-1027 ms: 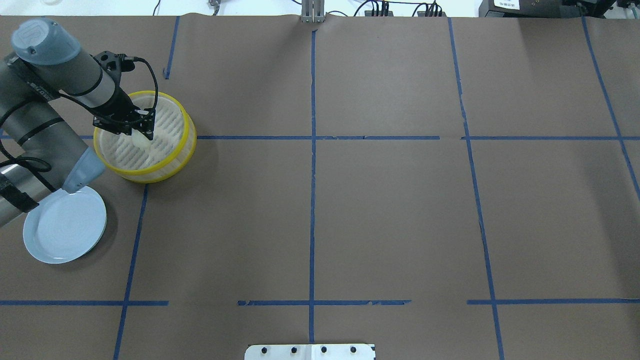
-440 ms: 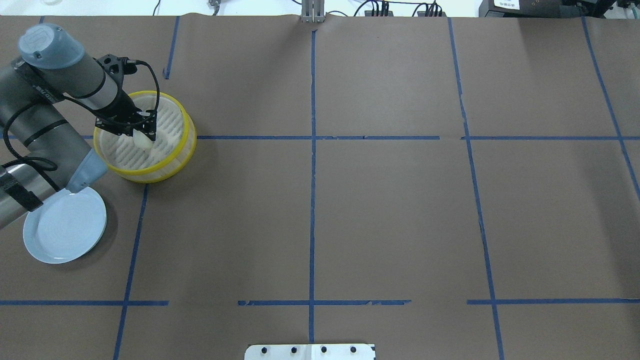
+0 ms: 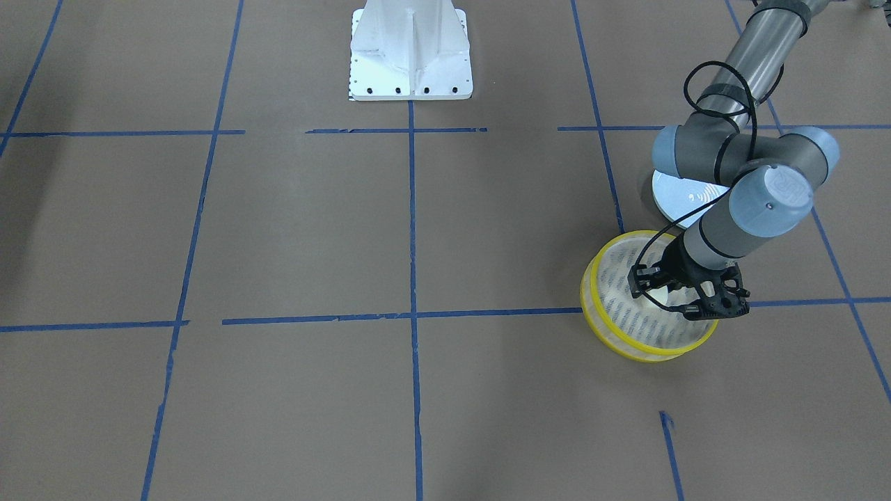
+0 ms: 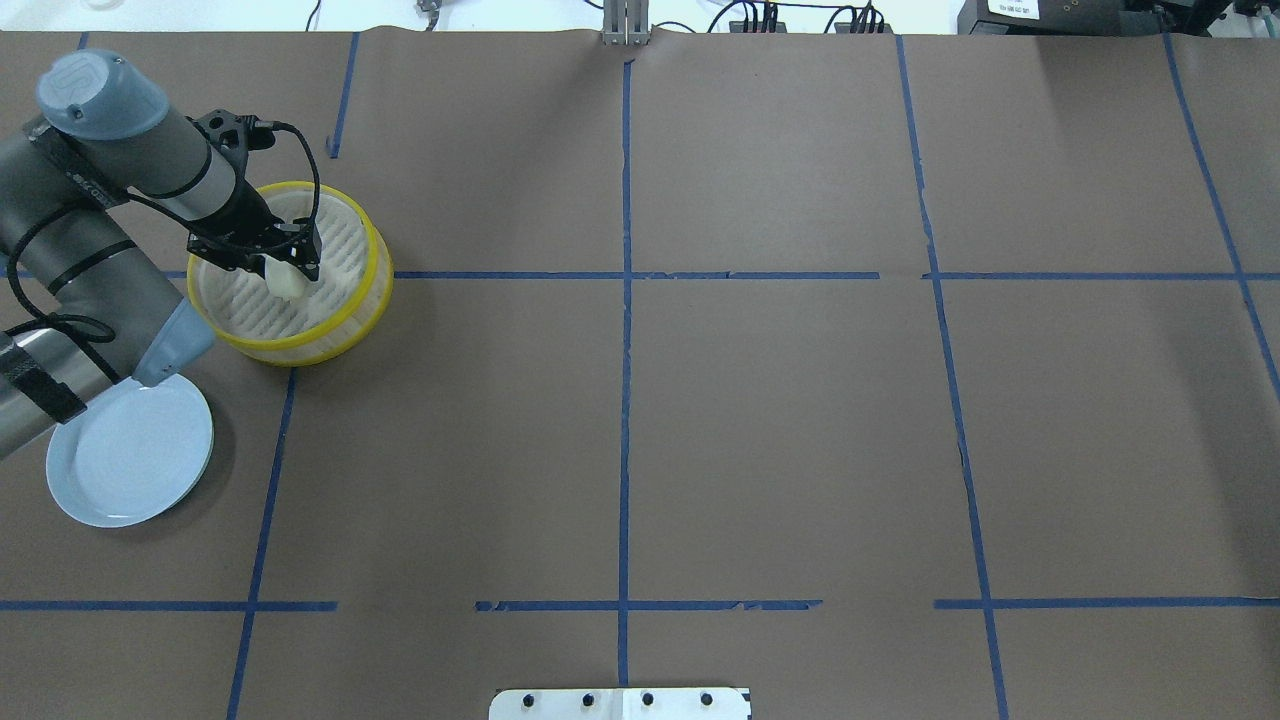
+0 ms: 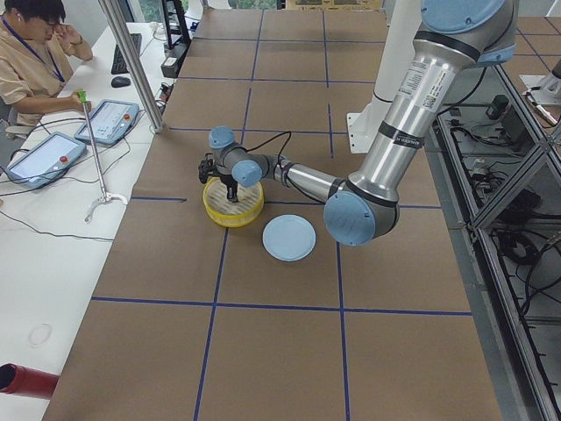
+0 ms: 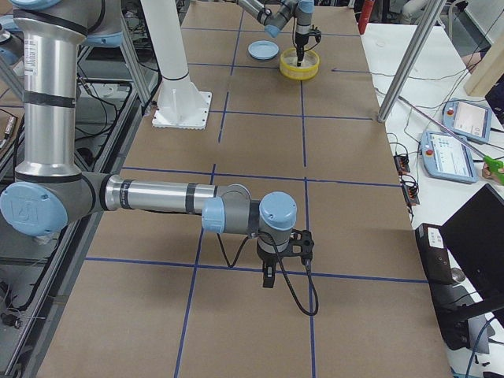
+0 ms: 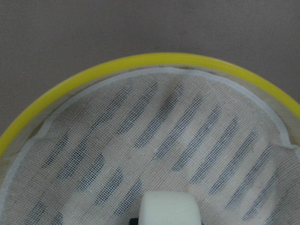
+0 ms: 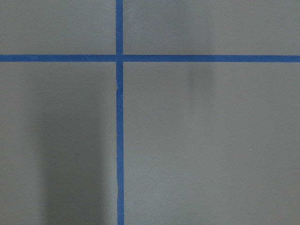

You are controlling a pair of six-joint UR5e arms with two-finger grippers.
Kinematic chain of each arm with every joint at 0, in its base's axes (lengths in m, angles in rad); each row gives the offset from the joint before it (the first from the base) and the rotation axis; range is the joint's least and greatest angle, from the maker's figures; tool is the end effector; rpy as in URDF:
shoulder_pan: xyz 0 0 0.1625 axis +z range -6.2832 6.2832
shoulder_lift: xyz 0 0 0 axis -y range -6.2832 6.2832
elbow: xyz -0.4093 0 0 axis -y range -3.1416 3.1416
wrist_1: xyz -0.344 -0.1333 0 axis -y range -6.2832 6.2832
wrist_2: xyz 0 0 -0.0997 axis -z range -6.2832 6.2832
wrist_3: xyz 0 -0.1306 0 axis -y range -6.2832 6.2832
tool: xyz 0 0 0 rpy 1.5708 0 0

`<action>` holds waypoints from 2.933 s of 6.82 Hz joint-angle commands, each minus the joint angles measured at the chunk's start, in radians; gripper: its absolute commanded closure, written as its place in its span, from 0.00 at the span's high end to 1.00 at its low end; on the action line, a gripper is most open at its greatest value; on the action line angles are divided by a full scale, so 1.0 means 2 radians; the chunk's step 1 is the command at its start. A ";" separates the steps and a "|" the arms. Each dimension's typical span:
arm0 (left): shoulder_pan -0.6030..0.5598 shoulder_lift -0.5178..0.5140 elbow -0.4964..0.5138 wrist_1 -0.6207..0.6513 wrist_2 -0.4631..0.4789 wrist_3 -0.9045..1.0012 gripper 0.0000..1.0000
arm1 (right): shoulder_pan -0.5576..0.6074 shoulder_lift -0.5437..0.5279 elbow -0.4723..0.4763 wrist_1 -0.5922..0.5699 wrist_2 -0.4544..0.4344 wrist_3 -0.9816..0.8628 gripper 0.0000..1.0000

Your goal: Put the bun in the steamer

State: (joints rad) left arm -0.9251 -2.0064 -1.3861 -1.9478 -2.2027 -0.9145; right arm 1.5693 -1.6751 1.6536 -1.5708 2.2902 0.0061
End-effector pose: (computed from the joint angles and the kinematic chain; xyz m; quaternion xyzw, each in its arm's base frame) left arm 0.3454 -0.5518 0.4749 0.0008 0.4165 -0.0260 0.9087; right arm 0.0466 -0.3989 0.6773 -0.0114 -0.3519 0.0059 0.9359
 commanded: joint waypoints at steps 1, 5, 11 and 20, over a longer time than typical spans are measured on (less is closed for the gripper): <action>-0.007 0.000 -0.006 0.000 0.000 -0.003 1.00 | 0.000 0.000 0.000 0.000 0.000 0.000 1.00; -0.089 0.027 -0.090 0.067 -0.003 0.086 1.00 | 0.000 0.000 0.000 0.000 0.000 0.000 1.00; -0.311 0.245 -0.136 0.072 -0.061 0.438 1.00 | 0.000 0.000 0.000 0.000 0.000 0.000 1.00; -0.345 0.250 -0.143 0.219 -0.081 0.504 1.00 | 0.000 0.000 0.000 0.000 0.000 0.000 1.00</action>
State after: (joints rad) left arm -1.6178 -1.5203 -1.6698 -1.5083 -2.3650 0.0943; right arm 1.5693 -1.6751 1.6536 -1.5708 2.2902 0.0061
